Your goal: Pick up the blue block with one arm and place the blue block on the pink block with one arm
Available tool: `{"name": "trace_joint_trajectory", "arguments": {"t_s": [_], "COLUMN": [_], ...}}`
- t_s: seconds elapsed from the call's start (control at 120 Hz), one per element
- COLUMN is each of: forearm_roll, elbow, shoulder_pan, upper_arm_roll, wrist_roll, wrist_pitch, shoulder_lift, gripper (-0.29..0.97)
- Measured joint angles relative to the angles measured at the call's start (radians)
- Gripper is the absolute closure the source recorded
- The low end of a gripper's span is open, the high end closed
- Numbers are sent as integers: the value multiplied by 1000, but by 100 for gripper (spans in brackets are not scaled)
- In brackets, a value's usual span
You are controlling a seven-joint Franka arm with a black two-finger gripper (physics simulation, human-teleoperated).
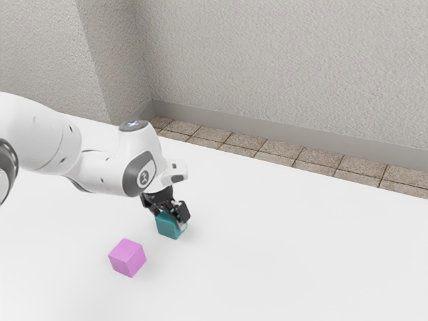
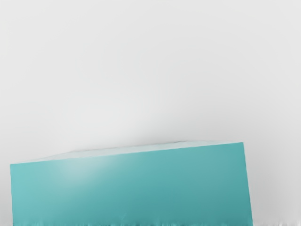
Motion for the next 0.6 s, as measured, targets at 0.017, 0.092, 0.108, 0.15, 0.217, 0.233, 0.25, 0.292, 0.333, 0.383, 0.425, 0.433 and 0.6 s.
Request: {"name": "trace_joint_trajectory", "arguments": {"t_s": [0.017, 0.092, 0.108, 0.15, 0.217, 0.233, 0.25, 0.292, 0.333, 0.383, 0.425, 0.433, 0.6], "forearm_roll": [1, 5, 6, 7, 8, 8, 8, 8, 8, 8, 8, 8, 8], "elbow": [3, 16, 19, 30, 52, 55, 57, 60, 60, 60, 59, 59, 58], "shoulder_pan": [0, 3, 4, 4, 5, 5, 5, 6, 8, 9, 9, 9, 8], "upper_arm_roll": [1, 2, 2, 2, 2, 2, 2, 2, 3, 3, 3, 3, 3], "wrist_roll": [0, 0, 0, 0, 0, 0, 0, 1, 1, 1, 1, 1, 1], "wrist_pitch": [-5, -20, -23, -29, -37, -38, -40, -43, -45, -47, -49, -49, -53], "shoulder_lift": [2, 10, 12, 17, 31, 33, 34, 36, 36, 36, 36, 36, 36], "gripper": [2, 2, 2, 2, 2, 2, 2, 2, 2, 2, 2, 2, 3]}}
